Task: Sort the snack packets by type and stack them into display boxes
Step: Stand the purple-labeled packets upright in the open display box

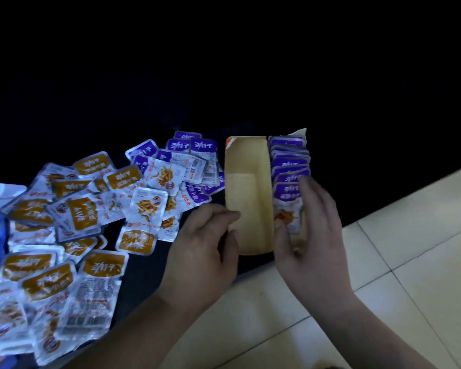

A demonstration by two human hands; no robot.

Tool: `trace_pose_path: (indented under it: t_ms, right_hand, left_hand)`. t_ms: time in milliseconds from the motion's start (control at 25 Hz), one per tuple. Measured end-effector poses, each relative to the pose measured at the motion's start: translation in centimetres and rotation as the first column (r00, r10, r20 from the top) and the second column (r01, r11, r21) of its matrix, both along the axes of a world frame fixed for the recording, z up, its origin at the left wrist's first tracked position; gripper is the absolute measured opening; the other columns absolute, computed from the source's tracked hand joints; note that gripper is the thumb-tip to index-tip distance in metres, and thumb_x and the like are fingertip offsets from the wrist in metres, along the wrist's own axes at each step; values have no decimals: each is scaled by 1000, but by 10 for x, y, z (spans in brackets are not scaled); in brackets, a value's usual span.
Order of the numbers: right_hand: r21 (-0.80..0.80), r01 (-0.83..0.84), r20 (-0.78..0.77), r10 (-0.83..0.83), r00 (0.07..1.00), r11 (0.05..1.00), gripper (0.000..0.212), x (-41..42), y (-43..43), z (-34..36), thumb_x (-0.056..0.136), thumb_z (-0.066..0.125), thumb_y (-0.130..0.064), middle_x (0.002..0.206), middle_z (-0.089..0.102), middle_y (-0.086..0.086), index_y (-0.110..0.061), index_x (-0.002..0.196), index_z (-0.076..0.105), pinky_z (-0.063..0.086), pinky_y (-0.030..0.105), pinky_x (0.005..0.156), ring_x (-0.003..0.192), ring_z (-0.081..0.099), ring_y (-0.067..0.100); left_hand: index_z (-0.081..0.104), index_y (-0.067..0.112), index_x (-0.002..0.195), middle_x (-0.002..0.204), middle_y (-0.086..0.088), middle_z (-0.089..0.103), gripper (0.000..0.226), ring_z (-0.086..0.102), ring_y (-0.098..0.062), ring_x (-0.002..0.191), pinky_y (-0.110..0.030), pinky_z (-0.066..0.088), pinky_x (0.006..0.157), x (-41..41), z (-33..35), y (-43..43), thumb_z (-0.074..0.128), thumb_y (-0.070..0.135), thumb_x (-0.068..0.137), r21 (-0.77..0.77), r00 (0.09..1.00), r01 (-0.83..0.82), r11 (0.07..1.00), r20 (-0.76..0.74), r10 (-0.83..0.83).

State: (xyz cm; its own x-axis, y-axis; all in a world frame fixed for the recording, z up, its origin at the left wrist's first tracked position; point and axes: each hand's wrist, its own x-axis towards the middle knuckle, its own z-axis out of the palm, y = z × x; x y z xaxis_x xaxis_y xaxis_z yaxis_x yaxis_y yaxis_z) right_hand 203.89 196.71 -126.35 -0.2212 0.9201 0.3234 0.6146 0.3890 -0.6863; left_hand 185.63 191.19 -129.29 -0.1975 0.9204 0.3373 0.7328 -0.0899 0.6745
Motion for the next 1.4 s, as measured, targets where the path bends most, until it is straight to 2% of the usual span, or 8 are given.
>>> trace_pose_path:
  t_ms: [80,240,400,560,680,920,1240,1400]
  right_hand:
    - [22,-156,-45,156,987,988,53,-26,-14,6,93,62,-16,145,51,1,-14,145,53,45,33,110,137,48,13]
    - [-350,-320,-272,232,934,880,43,-101,-37,-13,93,61,-20,131,62,-11,-25,136,61,47,31,109,125,58,1]
    - [-441,-232,-51,234,971,867,58,-155,-26,-38,95,60,-14,157,41,-6,-24,151,45,18,6,114,143,31,-2]
    - [-397,-277,250,393,885,875,75,-168,-20,-66,96,59,-40,171,-1,-12,-35,161,21,5,40,128,157,-12,13]
    - [-357,-291,335,413,847,887,80,-164,-24,-72,93,58,-49,170,-7,-14,-36,162,18,0,41,127,156,-17,14]
    - [-415,-191,446,382,809,889,63,-172,-11,-37,93,51,-48,167,10,-24,-44,154,35,43,38,108,154,2,10]
    - [-460,-239,446,456,771,855,66,-166,-1,-25,88,54,-51,162,16,-29,-50,151,34,44,32,103,149,10,9]
    - [-480,-253,443,481,756,840,75,-167,2,-22,87,56,-43,158,18,-28,-44,155,25,42,30,99,146,13,13]
  left_hand:
    - [74,13,115,122,-6,66,32,62,-29,111,-45,54,91,-36,-17,-10,60,17,86,-81,973,-130,988,-200,111]
    - [62,19,140,155,-11,49,56,43,-42,144,-65,39,112,-94,-39,-45,42,37,90,-340,867,-244,908,-495,48]
    - [49,26,152,161,-6,42,60,41,-35,148,-55,35,116,-119,-42,-64,43,45,96,-412,863,-254,875,-505,12]
    - [56,19,146,157,-11,48,55,46,-34,143,-50,42,113,-144,-39,-80,50,40,95,-393,866,-254,884,-499,27]
    - [62,12,139,150,-14,54,56,50,-37,139,-54,50,107,-155,-33,-87,61,37,89,-423,863,-282,861,-505,35]
    - [59,15,141,154,-8,49,61,44,-39,142,-57,39,107,-151,-22,-65,55,37,85,-358,816,-223,907,-577,-27]
    - [66,13,128,142,-10,55,62,43,-42,135,-64,26,115,-160,-9,-62,44,54,87,-549,726,-426,719,-682,-90]
    - [58,16,144,161,-13,39,60,27,-45,151,-63,18,124,-163,-9,-39,50,36,87,-488,800,-235,840,-588,-118]
